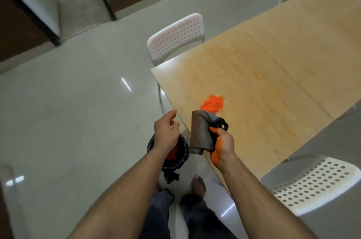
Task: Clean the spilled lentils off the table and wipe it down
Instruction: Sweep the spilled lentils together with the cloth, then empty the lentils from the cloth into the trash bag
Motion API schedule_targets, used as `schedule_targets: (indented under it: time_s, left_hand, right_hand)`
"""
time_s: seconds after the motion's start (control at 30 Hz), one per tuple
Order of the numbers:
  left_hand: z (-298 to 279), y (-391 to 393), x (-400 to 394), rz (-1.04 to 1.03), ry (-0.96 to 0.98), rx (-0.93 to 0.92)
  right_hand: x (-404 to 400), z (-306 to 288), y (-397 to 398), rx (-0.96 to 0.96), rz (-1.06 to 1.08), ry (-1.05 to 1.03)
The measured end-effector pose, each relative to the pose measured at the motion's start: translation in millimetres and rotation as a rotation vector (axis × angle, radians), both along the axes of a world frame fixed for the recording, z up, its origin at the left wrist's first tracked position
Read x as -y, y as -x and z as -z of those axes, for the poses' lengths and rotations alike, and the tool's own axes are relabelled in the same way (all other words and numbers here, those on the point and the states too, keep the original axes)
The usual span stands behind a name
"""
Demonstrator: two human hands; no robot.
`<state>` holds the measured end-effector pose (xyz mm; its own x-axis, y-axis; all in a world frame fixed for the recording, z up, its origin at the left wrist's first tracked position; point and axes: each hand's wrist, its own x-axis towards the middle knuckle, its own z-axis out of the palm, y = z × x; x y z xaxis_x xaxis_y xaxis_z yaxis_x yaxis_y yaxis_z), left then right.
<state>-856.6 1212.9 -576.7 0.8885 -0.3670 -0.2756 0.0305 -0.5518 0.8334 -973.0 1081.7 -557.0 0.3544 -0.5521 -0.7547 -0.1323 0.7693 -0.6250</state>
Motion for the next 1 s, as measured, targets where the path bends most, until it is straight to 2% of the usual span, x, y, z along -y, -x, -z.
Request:
schedule_targets:
  time_s: [0.1,0.2,0.3,0.4,0.67,0.83,0.93,1.0]
  left_hand:
    - [5,4,-33,-0.233,0.159,-0.308]
    - [16,7,-70,-0.283,0.324,-0.557]
    - [40,9,-103,-0.261,0.368,-0.607]
    - [84,7,-125,-0.218,0.309,-0.619]
    - [253,-1,-131,-0.328,0.277,-0.758]
    - [349,3,-126,-0.369,0.263,-0.803]
    - [394,6,-122,-0.544,0.368,-0.922]
    - [417,5,-115,-0.689,0.343,-1.021]
  right_hand:
    - [-34,4,-16,0.078,-0.124,-0.093]
    - [-72,16,-33,0.102,-0.274,-0.135]
    - [-102,50,-47,0.052,-0.372,-0.118]
    - [-118,96,-57,0.003,-0.379,-0.105]
    - [-119,268,-64,-0.210,-0.333,-0.110]
    - [-115,364,-63,-0.194,-0.457,-0.064]
    - [-110,410,-57,-0.194,-0.474,-0.047]
    - [-106,425,-53,-0.169,-0.477,-0.065]
